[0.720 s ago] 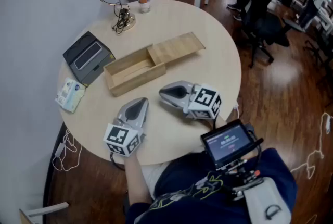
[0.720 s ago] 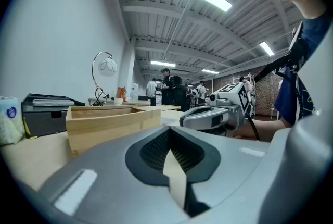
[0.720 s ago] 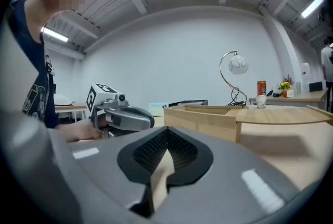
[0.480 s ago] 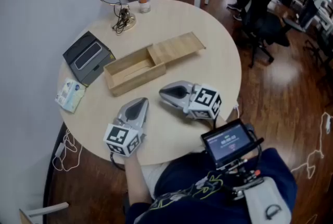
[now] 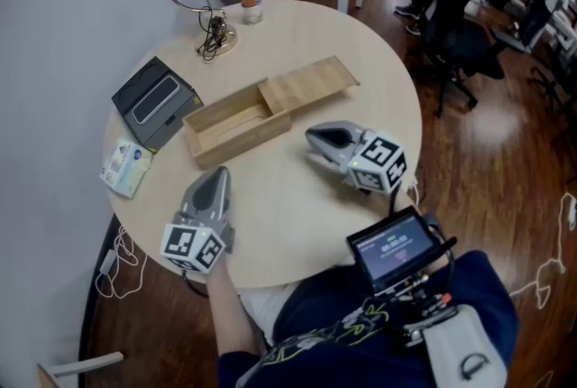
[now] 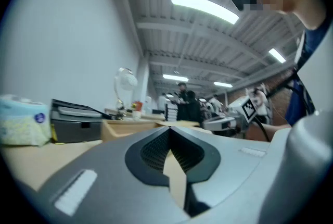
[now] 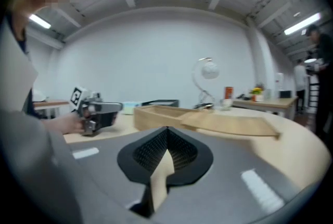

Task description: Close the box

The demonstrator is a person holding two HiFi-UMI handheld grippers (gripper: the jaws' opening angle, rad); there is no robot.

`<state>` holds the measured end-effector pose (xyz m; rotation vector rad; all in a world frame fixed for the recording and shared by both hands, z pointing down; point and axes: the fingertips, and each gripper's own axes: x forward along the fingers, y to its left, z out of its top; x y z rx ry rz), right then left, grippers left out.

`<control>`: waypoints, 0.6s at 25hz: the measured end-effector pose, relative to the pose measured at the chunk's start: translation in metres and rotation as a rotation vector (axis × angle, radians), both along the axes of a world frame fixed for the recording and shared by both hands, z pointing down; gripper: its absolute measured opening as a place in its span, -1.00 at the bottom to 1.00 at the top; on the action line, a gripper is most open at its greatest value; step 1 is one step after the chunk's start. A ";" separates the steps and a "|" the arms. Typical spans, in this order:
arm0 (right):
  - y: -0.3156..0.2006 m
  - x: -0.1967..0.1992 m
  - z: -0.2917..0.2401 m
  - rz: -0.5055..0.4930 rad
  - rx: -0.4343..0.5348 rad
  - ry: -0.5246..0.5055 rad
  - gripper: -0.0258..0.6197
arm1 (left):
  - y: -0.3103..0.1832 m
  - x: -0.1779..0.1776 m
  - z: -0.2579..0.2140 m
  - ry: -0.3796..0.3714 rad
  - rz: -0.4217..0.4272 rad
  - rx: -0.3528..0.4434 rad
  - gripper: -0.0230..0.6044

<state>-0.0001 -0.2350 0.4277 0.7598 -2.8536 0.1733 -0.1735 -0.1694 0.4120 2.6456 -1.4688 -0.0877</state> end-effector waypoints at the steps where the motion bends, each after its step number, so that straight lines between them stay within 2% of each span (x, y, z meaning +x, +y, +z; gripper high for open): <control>1: -0.027 0.032 -0.011 0.116 -0.018 -0.017 -0.93 | -0.007 -0.029 -0.007 0.071 -0.077 0.002 -0.92; 2: -0.058 0.067 -0.025 0.236 -0.026 -0.036 -0.93 | -0.016 -0.057 -0.009 0.121 -0.150 -0.022 -0.93; 4: -0.122 0.134 -0.045 0.476 -0.015 -0.002 -0.93 | -0.039 -0.097 0.003 0.127 -0.264 -0.130 -0.93; 6: -0.179 0.181 -0.029 0.650 -0.054 0.193 -0.93 | -0.059 -0.112 0.021 0.046 -0.316 -0.238 -0.93; 7: -0.200 0.193 -0.007 0.686 -0.131 0.321 -0.93 | -0.067 -0.113 0.028 -0.003 -0.314 -0.266 -0.93; 9: -0.217 0.193 0.043 0.664 -0.348 0.511 -0.93 | -0.077 -0.105 0.037 -0.072 -0.288 -0.283 -0.93; 10: -0.219 0.183 0.062 0.628 -0.434 0.546 -0.93 | -0.079 -0.101 0.040 -0.082 -0.282 -0.289 -0.92; 12: -0.218 0.160 0.077 0.614 -0.503 0.512 -0.94 | -0.078 -0.102 0.044 -0.084 -0.316 -0.297 -0.94; 14: -0.215 0.140 0.069 0.636 -0.500 0.402 -0.94 | -0.077 -0.112 0.043 -0.127 -0.360 -0.296 -0.94; 15: -0.211 0.121 0.062 0.592 -0.489 0.354 -0.93 | -0.077 -0.116 0.042 -0.158 -0.356 -0.297 -0.94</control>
